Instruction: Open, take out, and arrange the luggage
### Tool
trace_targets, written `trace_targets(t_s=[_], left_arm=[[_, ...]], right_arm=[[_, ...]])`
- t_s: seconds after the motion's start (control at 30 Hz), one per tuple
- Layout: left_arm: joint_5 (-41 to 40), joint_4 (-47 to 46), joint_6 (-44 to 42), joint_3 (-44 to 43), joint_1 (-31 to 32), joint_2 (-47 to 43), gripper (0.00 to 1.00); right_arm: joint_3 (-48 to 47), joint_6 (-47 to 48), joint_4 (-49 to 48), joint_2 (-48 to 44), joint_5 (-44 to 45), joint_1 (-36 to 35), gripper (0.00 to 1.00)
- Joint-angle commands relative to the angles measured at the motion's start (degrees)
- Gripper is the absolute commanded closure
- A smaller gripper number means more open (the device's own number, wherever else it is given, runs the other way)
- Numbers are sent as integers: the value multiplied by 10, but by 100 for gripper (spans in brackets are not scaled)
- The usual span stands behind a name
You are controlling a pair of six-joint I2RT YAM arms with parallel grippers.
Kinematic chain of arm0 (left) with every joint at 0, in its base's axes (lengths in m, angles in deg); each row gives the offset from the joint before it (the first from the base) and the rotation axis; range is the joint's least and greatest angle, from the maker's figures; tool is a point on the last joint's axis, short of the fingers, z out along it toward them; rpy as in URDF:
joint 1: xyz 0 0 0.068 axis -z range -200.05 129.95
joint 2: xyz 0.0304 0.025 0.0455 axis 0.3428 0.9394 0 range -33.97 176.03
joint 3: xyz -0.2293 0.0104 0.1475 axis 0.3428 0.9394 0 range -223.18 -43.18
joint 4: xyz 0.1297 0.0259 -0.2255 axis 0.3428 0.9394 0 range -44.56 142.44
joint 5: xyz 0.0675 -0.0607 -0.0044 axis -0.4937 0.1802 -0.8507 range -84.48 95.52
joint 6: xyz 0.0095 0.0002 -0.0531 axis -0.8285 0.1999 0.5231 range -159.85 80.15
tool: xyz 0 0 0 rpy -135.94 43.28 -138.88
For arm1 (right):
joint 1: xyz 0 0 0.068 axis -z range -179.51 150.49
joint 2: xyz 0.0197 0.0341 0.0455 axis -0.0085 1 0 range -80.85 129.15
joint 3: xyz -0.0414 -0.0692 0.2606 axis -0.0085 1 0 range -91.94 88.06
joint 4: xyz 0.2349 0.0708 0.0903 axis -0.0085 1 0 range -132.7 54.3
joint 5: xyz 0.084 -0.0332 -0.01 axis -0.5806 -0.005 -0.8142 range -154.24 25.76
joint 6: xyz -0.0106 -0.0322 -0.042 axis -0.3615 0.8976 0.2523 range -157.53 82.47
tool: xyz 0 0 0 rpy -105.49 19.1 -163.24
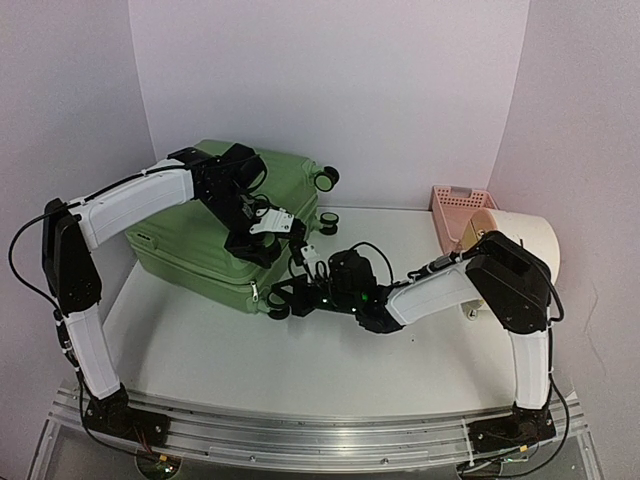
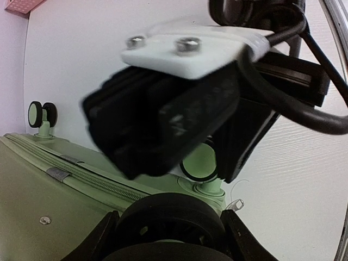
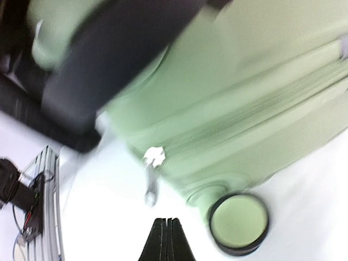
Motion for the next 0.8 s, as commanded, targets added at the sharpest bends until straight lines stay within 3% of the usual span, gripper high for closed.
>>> trace_targets(t_s=[0.0, 0.17, 0.23, 0.3, 0.37, 0.77], left_arm=[[30, 42, 2, 1, -28, 13, 100], [12, -24, 43, -13, -29, 8, 100], [9, -38, 46, -8, -29, 5, 100], [8, -43, 44, -5, -29, 4, 100], [11, -44, 45, -8, -28, 7, 100], [30, -69, 48, -10, -27, -5, 100]], right_arm=[[-55, 21, -44, 11, 8, 14, 100], [17, 1, -158, 4, -62, 14, 98], [23, -22, -169, 10, -67, 13, 83], [6, -39, -175, 27, -71, 11, 61], [-17, -51, -180, 47, -67, 5, 53], [-99, -135, -175, 128, -88, 5, 54]])
